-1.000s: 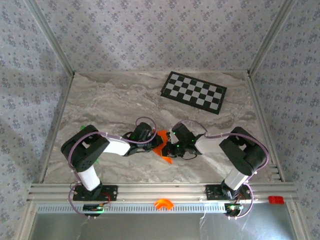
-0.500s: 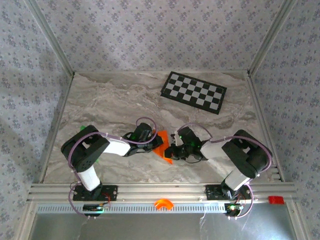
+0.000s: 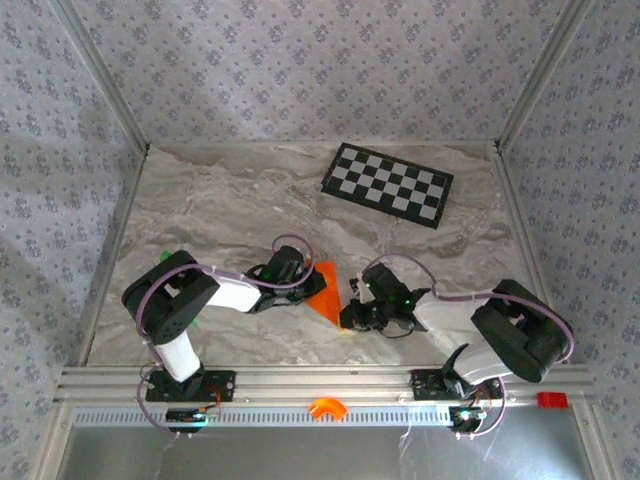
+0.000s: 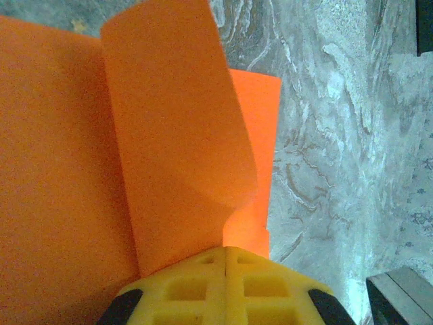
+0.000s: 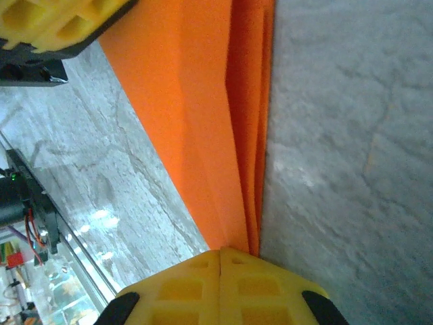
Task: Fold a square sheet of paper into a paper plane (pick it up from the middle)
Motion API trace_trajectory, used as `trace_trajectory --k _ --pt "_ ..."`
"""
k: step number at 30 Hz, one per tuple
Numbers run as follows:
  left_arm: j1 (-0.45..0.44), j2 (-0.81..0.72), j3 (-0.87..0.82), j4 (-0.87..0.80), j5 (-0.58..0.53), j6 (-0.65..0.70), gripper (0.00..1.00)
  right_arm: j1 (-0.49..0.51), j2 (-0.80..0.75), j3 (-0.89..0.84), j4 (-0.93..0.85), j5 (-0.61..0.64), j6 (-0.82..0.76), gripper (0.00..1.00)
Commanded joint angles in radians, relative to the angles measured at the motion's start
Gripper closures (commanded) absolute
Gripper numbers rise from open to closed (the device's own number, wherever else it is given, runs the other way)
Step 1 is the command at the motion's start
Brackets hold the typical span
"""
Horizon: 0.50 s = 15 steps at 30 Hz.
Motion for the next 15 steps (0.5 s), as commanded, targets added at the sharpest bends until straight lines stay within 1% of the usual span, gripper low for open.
trace_trajectory --k 1,4,9,15 --pt "0.002 0.034 -0.038 -0.121 -0.044 0.008 0.95 0.012 -0.028 -0.034 -0.207 0.052 -0.051 0.99" --pt "0.002 0.032 -0.043 -0.115 -0.045 0.005 0.95 0.017 -0.053 -0.034 -0.247 0.051 -0.069 0.99" --pt "0.001 0.026 -0.049 -0.111 -0.045 0.001 0.95 0.009 -0.087 -0.038 -0.242 0.006 -0.044 0.99" --pt "0.001 0.019 -0.049 -0.110 -0.043 0.001 0.95 -0.022 -0.214 0.039 -0.274 -0.008 -0.018 0.98"
